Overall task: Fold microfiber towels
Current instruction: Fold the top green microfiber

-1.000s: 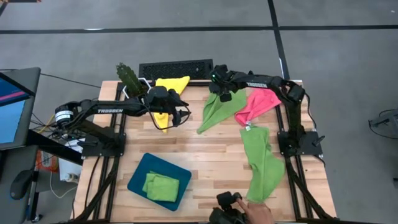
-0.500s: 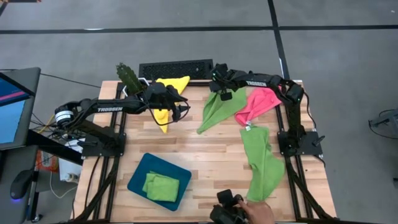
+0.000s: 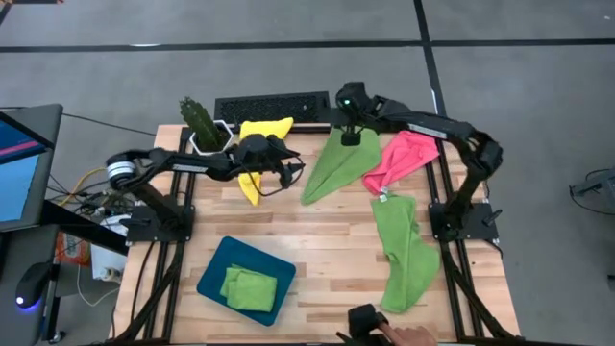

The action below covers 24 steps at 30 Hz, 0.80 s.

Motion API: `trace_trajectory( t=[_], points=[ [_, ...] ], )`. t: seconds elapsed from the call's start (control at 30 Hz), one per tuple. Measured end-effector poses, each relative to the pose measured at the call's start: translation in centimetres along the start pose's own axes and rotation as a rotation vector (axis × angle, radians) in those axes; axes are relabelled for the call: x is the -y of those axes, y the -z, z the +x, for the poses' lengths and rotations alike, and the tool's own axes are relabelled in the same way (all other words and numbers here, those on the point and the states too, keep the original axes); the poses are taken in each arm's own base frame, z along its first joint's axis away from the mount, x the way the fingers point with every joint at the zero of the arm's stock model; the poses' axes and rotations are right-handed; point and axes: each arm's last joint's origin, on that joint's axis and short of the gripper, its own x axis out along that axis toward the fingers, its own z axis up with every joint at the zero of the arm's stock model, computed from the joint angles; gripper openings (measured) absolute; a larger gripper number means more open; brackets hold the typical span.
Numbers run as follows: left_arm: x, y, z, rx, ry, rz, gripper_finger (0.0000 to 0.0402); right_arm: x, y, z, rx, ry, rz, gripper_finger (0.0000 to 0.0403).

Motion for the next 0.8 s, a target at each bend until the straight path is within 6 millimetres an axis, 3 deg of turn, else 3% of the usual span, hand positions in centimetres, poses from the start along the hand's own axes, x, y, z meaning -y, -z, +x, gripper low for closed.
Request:
trace_trajectory(
  t=[0.23, 0.5, 0.8],
  points=[
    [0.3, 1.7, 3.4, 0.023, -0.005, -0.058, 0.0215, 1.0, 0.1, -3.6, 0.049, 0.042, 0.072, 0.0004],
    [1.4, 1.7, 4.0, -0.004, 0.125, -0.135, 0.0215, 1.0, 0.1, -4.0, 0.049, 0.038, 0.089, 0.0005],
    [3.8, 3.4, 3.9, -0.092, -0.064, -0.029, 0.0215, 0.7, -0.2, -4.1, 0.059, 0.035, 0.08, 0.0007]
  ],
)
